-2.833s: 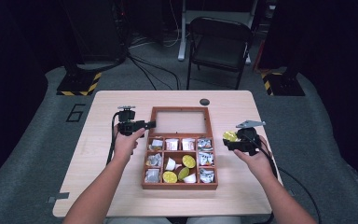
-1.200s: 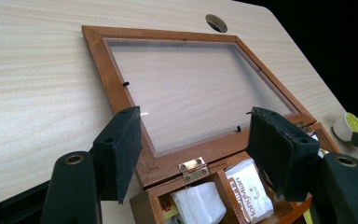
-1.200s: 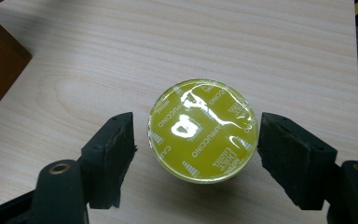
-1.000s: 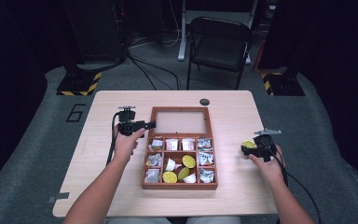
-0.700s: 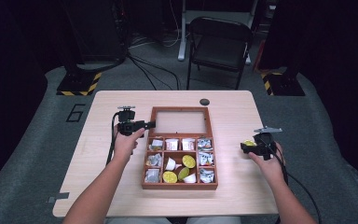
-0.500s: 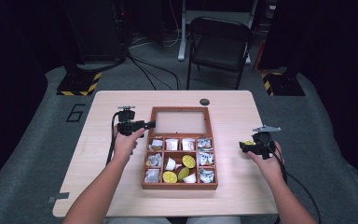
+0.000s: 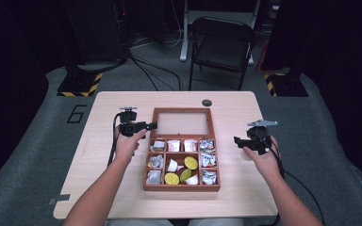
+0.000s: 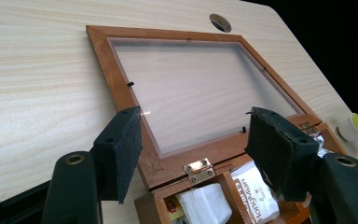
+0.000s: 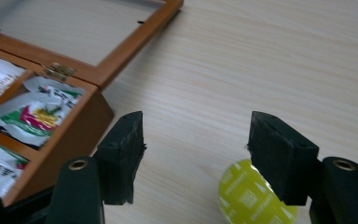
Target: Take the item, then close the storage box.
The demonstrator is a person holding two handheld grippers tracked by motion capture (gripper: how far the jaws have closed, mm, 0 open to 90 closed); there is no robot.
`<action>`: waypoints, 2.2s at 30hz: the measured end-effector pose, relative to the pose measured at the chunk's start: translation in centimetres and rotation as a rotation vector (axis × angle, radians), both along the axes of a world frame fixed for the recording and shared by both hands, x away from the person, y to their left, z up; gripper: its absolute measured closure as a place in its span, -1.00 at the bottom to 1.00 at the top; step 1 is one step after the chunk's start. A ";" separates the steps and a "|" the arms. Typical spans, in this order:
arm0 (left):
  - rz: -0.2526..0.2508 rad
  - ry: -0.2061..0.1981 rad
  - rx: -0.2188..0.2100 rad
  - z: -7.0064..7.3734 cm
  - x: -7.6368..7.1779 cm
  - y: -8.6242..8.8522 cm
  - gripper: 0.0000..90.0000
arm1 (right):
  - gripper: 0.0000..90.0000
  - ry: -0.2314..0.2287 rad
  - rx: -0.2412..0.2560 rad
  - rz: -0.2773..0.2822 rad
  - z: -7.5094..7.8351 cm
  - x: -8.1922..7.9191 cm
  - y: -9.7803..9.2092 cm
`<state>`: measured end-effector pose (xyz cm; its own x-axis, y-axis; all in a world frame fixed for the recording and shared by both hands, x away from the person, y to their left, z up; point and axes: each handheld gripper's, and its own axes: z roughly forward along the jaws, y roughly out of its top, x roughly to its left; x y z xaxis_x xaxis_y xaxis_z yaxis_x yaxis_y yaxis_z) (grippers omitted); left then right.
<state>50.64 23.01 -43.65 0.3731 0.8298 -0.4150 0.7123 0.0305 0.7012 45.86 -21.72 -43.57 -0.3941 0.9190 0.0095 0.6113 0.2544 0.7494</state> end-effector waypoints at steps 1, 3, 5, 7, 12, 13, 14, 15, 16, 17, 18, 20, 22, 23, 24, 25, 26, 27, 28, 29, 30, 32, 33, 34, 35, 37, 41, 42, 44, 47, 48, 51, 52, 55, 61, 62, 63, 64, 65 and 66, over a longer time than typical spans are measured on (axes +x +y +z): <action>-0.007 0.005 0.001 0.0 0.0 0.0 -0.21 | -0.15 -0.006 0.000 0.005 0.3 0.0 0.4; -0.008 0.004 0.003 -0.1 0.1 -0.1 -0.21 | -0.13 -0.024 0.006 0.017 0.8 0.1 1.0; -0.004 0.007 -0.003 -0.1 0.1 -0.1 -0.21 | -0.12 -0.030 0.014 0.018 1.0 0.1 1.4; -0.009 0.003 0.004 -0.2 0.1 -0.1 -0.21 | -0.12 -0.029 0.028 0.031 1.4 0.4 2.3; -0.003 0.014 0.001 -0.2 0.2 -0.1 -0.21 | -0.07 -0.014 0.043 0.045 1.8 0.9 3.5; -0.005 0.014 0.001 -0.3 0.2 -0.1 -0.21 | -0.06 -0.008 0.051 0.057 2.0 1.1 4.3; -0.005 0.014 0.001 -0.3 0.2 -0.1 -0.20 | -0.06 -0.002 0.057 0.065 2.1 1.2 4.7; -0.009 0.013 0.002 -0.4 0.3 -0.2 -0.20 | -0.06 -0.003 0.059 0.077 2.2 1.3 5.1; -0.012 0.009 0.003 -0.4 0.4 -0.2 -0.20 | -0.06 0.001 0.059 0.088 2.3 1.5 5.5; -0.010 0.010 0.002 -0.4 0.4 -0.3 -0.20 | -0.07 0.007 0.061 0.094 2.4 1.6 5.9; -0.010 0.010 0.002 -0.4 0.4 -0.3 -0.20 | -0.07 0.007 0.061 0.094 2.4 1.6 5.9; -0.010 0.016 -0.002 -0.6 0.5 -0.4 -0.20 | -0.08 0.014 0.057 0.112 2.5 2.2 6.9; -0.015 0.013 0.002 -0.7 0.6 -0.4 -0.20 | -0.09 0.016 0.057 0.113 2.5 2.5 7.2; -0.009 0.024 -0.002 -0.9 0.7 -0.5 -0.20 | -0.10 0.021 0.057 0.119 2.4 3.0 7.6; -0.009 0.024 -0.002 -0.9 0.7 -0.5 -0.20 | -0.10 0.021 0.057 0.119 2.4 3.0 7.6; -0.011 0.027 -0.002 -1.0 0.8 -0.6 -0.20 | -0.10 0.028 0.063 0.115 2.3 3.4 8.0; -0.013 0.025 -0.004 -1.0 0.8 -0.6 -0.20 | -0.09 0.034 0.074 0.116 2.2 3.6 8.1; -0.013 0.024 -0.006 -1.0 0.8 -0.6 -0.20 | -0.09 0.041 0.086 0.112 2.2 3.7 8.2; -0.013 0.024 -0.006 -1.0 0.8 -0.6 -0.20 | -0.09 0.041 0.086 0.112 2.2 3.7 8.2; -0.010 0.027 -0.010 -1.1 0.9 -0.5 -0.20 | -0.09 0.045 0.086 0.109 2.1 4.1 8.4; -0.010 0.027 -0.010 -1.1 0.9 -0.5 -0.20 | -0.09 0.045 0.086 0.109 2.1 4.1 8.4; -0.010 0.029 -0.009 -1.2 1.0 -0.4 -0.20 | -0.10 0.051 0.088 0.108 2.0 4.4 8.5; -0.002 0.031 -0.010 -1.4 1.2 -0.4 -0.20 | -0.12 0.056 0.091 0.107 2.0 4.8 8.6; -0.002 0.031 -0.010 -1.4 1.2 -0.4 -0.20 | -0.12 0.056 0.091 0.107 2.0 4.8 8.6; 0.000 0.038 -0.006 -1.6 1.3 -0.4 -0.20 | -0.14 0.065 0.090 0.105 1.9 5.2 8.7; 0.003 0.039 -0.002 -1.8 1.5 -0.5 -0.20 | -0.15 0.070 0.089 0.101 1.8 5.5 8.9; 0.010 0.047 0.001 -2.3 1.9 -0.6 -0.20 | -0.18 0.094 0.095 0.092 1.2 6.1 9.2; 0.010 0.053 0.001 -2.4 2.0 -0.6 -0.20 | -0.19 0.099 0.094 0.090 1.0 6.2 9.3; 0.008 0.056 0.001 -2.6 2.0 -0.7 -0.21 | -0.21 0.112 0.094 0.092 0.5 6.5 9.4; 0.017 0.060 0.007 -3.1 2.3 -1.0 -0.21 | -0.21 0.129 0.094 0.082 -0.1 6.9 9.6; 0.014 0.065 0.011 -3.1 2.3 -1.0 -0.21 | -0.21 0.143 0.104 0.072 -0.3 7.1 9.7; 0.016 0.066 0.013 -3.4 2.5 -1.1 -0.22 | -0.21 0.154 0.103 0.068 -0.7 7.4 9.6; 0.019 0.070 0.013 -3.5 2.5 -1.2 -0.22 | -0.21 0.157 0.098 0.067 -1.0 7.5 9.6; 0.023 0.078 0.017 -3.9 2.8 -1.3 -0.22 | -0.21 0.179 0.108 0.056 -1.6 7.7 9.5; 0.026 0.095 0.027 -4.4 3.1 -1.1 -0.22 | -0.21 0.192 0.118 0.050 -2.1 8.1 9.4; 0.027 0.099 0.025 -4.4 3.1 -1.1 -0.22 | -0.21 0.196 0.125 0.048 -2.2 8.1 9.4; 0.025 0.099 0.023 -4.5 3.1 -1.1 -0.22 | -0.21 0.201 0.130 0.048 -2.2 8.1 9.4; 0.022 0.102 0.013 -4.5 3.2 -1.1 -0.22 | -0.21 0.200 0.127 0.050 -2.3 8.1 9.3; 0.029 0.106 0.000 -4.5 3.2 -1.1 -0.22 | -0.21 0.202 0.126 0.049 -2.4 8.2 9.3; 0.035 0.111 -0.005 -4.5 3.2 -1.2 -0.22 | -0.21 0.203 0.129 0.049 -2.5 8.2 9.3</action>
<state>53.81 21.78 -48.20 0.2956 0.8394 -0.4562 0.7838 0.0598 0.6181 54.02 -12.44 -46.03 -0.4162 0.8848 0.2094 0.7422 0.1975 0.6404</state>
